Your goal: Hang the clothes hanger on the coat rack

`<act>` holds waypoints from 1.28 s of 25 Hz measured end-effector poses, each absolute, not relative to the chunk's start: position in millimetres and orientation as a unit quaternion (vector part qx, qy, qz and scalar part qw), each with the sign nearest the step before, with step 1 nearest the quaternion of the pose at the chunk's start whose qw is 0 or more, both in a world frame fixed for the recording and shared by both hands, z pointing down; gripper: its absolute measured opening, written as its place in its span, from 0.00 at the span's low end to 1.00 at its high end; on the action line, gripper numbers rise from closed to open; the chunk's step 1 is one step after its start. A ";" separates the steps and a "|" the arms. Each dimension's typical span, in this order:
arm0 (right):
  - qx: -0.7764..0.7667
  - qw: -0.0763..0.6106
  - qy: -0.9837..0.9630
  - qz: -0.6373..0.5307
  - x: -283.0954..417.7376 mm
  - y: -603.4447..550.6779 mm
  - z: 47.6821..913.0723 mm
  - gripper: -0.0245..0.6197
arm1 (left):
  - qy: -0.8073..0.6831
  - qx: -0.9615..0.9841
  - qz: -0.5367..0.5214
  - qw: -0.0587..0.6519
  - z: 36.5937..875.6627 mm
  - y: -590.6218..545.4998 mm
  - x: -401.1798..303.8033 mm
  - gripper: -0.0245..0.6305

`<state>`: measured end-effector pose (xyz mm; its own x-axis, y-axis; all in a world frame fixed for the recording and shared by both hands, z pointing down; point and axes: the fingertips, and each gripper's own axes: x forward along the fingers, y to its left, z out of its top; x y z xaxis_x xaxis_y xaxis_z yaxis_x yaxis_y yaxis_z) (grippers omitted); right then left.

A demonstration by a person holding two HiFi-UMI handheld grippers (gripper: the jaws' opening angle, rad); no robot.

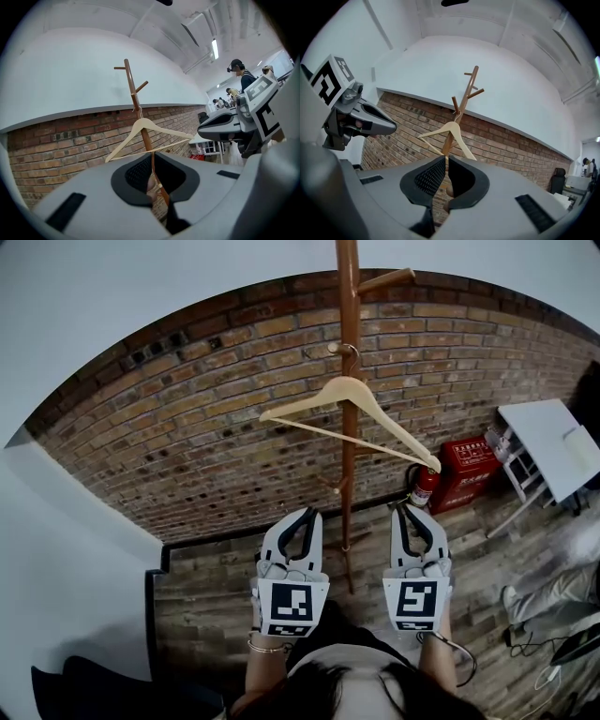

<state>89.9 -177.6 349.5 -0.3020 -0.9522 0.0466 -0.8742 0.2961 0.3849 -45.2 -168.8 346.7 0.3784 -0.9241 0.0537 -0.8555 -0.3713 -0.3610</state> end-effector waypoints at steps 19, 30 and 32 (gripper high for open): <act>0.552 0.078 -0.825 -0.088 88.3 -134.5 356.9 0.10 | 0.542 -0.829 -0.079 0.116 346.7 -122.1 -35.3 0.07; 0.571 0.071 -0.816 -0.057 69.0 -113.2 356.0 0.10 | 0.517 -0.847 -0.074 0.099 343.7 -100.7 -49.6 0.07; 0.574 0.073 -0.814 -0.053 65.5 -106.9 357.4 0.10 | 0.517 -0.849 -0.069 0.092 343.3 -95.6 -55.9 0.06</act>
<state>65.5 -106.9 357.4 -0.3313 -0.9418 0.0574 -0.9264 0.3362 0.1696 -55.9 -95.6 343.3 0.4569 -0.8892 0.0222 -0.8639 -0.4496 -0.2273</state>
